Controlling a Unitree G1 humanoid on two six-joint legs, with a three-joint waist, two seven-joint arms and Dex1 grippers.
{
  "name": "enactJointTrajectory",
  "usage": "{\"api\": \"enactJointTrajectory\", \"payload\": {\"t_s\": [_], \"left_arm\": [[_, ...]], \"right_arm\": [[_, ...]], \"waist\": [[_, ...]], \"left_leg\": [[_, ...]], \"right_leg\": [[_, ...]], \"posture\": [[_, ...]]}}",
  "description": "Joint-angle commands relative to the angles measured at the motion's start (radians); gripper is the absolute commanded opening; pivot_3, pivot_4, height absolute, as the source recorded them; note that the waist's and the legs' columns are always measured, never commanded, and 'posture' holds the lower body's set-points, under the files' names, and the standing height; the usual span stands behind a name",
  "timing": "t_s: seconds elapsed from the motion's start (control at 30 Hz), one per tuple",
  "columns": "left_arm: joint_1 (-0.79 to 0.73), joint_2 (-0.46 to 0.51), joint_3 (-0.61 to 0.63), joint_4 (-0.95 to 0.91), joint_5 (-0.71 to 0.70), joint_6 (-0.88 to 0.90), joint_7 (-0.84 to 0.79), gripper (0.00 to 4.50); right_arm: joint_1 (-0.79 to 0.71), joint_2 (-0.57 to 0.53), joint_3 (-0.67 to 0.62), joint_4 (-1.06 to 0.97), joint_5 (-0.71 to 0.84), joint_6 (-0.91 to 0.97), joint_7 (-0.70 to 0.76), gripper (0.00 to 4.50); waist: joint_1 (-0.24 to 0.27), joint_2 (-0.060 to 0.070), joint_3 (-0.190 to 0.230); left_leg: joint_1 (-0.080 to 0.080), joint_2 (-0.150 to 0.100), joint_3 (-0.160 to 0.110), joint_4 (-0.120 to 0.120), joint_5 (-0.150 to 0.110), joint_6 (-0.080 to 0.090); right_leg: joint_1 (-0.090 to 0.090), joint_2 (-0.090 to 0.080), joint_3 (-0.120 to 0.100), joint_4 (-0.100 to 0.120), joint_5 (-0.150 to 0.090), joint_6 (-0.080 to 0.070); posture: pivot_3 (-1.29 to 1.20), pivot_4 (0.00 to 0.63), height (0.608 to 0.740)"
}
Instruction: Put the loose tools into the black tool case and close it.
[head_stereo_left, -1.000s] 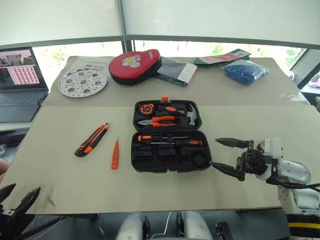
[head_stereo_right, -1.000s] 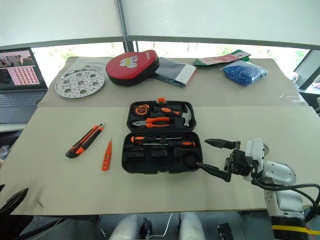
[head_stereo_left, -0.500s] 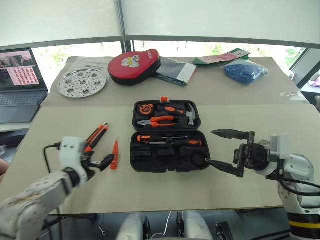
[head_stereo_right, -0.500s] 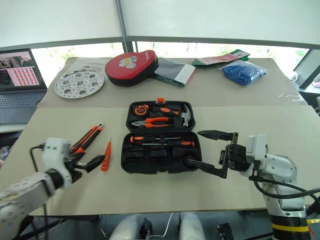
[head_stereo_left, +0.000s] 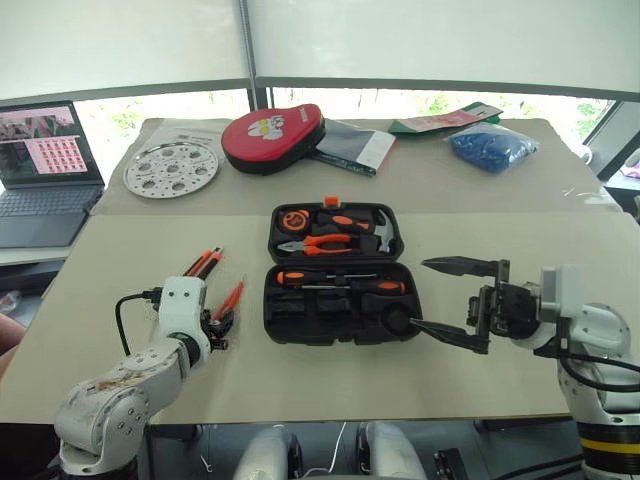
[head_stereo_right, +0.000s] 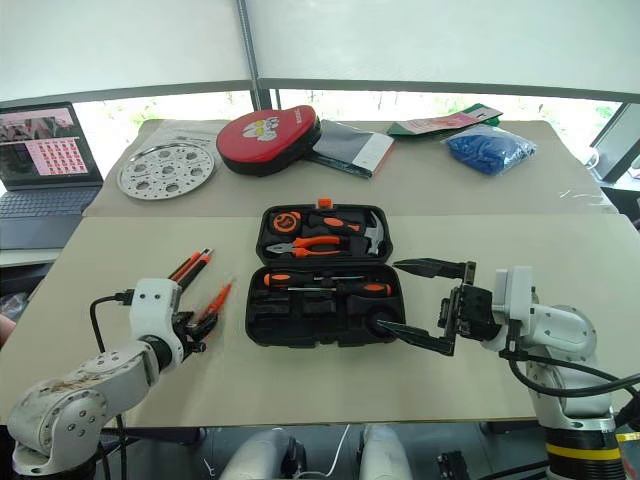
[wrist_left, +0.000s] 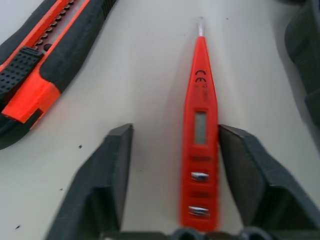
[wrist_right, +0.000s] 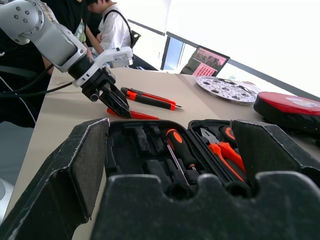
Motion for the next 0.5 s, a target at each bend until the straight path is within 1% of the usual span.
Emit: {"api": "enactJointTrajectory", "payload": {"t_s": [0.03,0.07,0.1,0.13,0.23,0.33,0.43,0.5], "left_arm": [[0.042,0.026,-0.004,0.015,0.016,0.002,-0.066,1.29],[0.044,0.048,0.007,0.022,0.030,-0.043,-0.105,0.86],[0.043,0.062,0.025,0.030,0.029,-0.048,-0.127,0.58],[0.042,0.083,0.034,0.038,0.029,-0.089,-0.176,0.45],[0.028,0.158,0.047,0.066,0.050,-0.199,-0.310,0.45],[-0.021,0.251,0.044,0.098,0.038,-0.362,-0.555,0.45],[-0.117,0.366,-0.020,0.166,0.092,-0.596,-0.864,0.45],[-0.200,0.427,-0.090,0.214,0.100,-0.639,-1.012,0.45]], "right_arm": [[0.000,-0.016,-0.017,-0.020,0.014,-0.005,0.005,4.50],[0.005,-0.018,-0.020,-0.019,0.013,-0.007,0.007,4.50],[0.009,-0.019,-0.022,-0.020,0.013,-0.008,0.007,4.50],[0.013,-0.020,-0.023,-0.021,0.013,-0.008,0.006,4.50],[0.028,-0.025,-0.029,-0.032,0.015,-0.005,-0.003,4.50],[0.042,-0.032,-0.044,-0.044,0.018,0.001,-0.018,4.50],[0.066,-0.053,-0.073,-0.055,0.023,0.016,-0.036,4.50],[0.083,-0.069,-0.091,-0.060,0.026,0.036,-0.053,4.50]], "waist": [[0.001,0.000,0.000],[0.001,0.000,0.000],[0.001,0.000,0.000],[0.000,0.000,0.000],[0.000,0.000,0.000],[0.004,-0.001,0.001],[0.009,-0.001,0.001],[0.012,-0.001,0.002]], "left_leg": [[0.000,0.000,0.000,0.000,0.000,0.000],[0.000,0.000,0.000,0.000,0.000,0.000],[0.000,0.000,0.000,0.000,0.000,0.000],[0.000,0.000,0.000,0.000,0.000,0.000],[-0.001,0.000,0.000,0.000,0.000,0.000],[-0.002,0.000,0.000,0.000,0.000,0.000],[-0.004,0.000,0.000,0.000,0.000,0.000],[-0.005,0.000,0.001,0.000,0.000,0.000]], "right_leg": [[0.000,0.000,0.000,0.000,0.000,0.000],[0.000,0.000,0.000,0.000,0.000,0.000],[0.000,0.000,0.000,0.000,0.000,-0.001],[-0.001,-0.001,-0.001,0.000,-0.001,-0.001],[-0.001,-0.001,-0.001,0.000,-0.001,-0.002],[-0.003,-0.001,-0.002,0.000,-0.003,-0.004],[-0.004,-0.001,-0.002,-0.001,-0.003,-0.005],[-0.004,-0.001,-0.002,-0.001,-0.003,-0.005]], "posture": [[0.00,0.150,0.740],[0.00,0.150,0.740],[0.00,0.150,0.740],[0.00,0.150,0.740],[0.00,0.150,0.740],[0.00,0.150,0.740],[0.00,0.150,0.740],[0.00,0.150,0.740]]}}
